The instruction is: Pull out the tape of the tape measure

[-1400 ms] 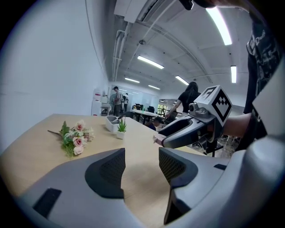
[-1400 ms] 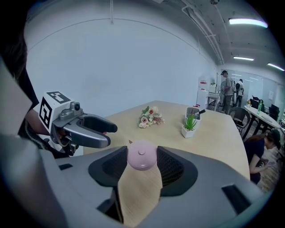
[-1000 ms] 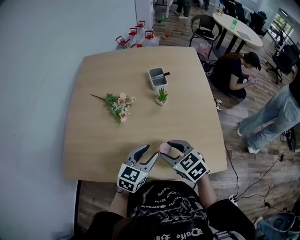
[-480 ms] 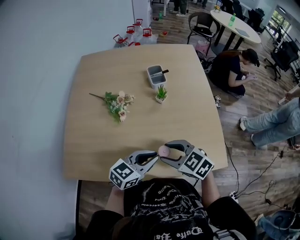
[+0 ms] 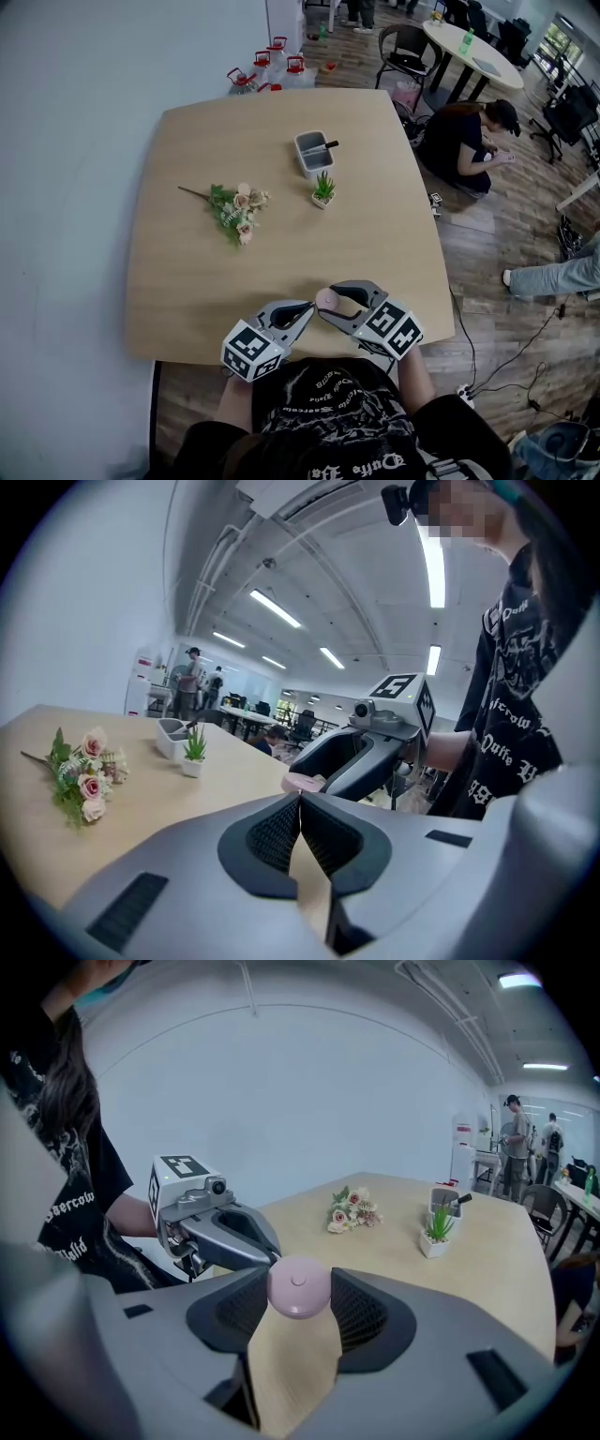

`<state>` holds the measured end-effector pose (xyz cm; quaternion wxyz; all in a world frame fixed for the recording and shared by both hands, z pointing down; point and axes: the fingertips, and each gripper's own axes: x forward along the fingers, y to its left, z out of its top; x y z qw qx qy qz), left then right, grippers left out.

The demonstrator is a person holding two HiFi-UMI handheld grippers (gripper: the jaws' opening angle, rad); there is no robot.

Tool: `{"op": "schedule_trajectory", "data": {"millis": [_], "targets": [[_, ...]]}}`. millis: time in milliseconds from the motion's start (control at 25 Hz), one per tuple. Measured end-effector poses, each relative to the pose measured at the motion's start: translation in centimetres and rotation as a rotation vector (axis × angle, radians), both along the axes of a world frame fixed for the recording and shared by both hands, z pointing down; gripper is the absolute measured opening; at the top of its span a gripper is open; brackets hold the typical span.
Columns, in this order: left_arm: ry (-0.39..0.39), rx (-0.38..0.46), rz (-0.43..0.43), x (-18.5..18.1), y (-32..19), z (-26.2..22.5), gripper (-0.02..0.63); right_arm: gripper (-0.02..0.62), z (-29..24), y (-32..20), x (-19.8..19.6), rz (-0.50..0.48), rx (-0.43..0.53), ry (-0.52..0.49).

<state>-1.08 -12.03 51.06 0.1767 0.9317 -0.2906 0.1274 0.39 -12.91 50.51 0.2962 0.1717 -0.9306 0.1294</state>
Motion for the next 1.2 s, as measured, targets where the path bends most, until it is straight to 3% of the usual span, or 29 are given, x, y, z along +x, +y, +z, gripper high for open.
{"op": "schedule_trajectory", "data": {"millis": [560, 1200], "targets": [[0.008, -0.050, -0.095, -2.9, -0.7, 1.1, 0.009, 0.225, 1.6, -1.7, 3.5, 0.121, -0.031, 0.048], [0.001, -0.097, -0.139, -4.5, -0.3, 2.4, 0.009, 0.225, 2.5, -1.3, 4.0, 0.152, -0.042, 0.074]]}}
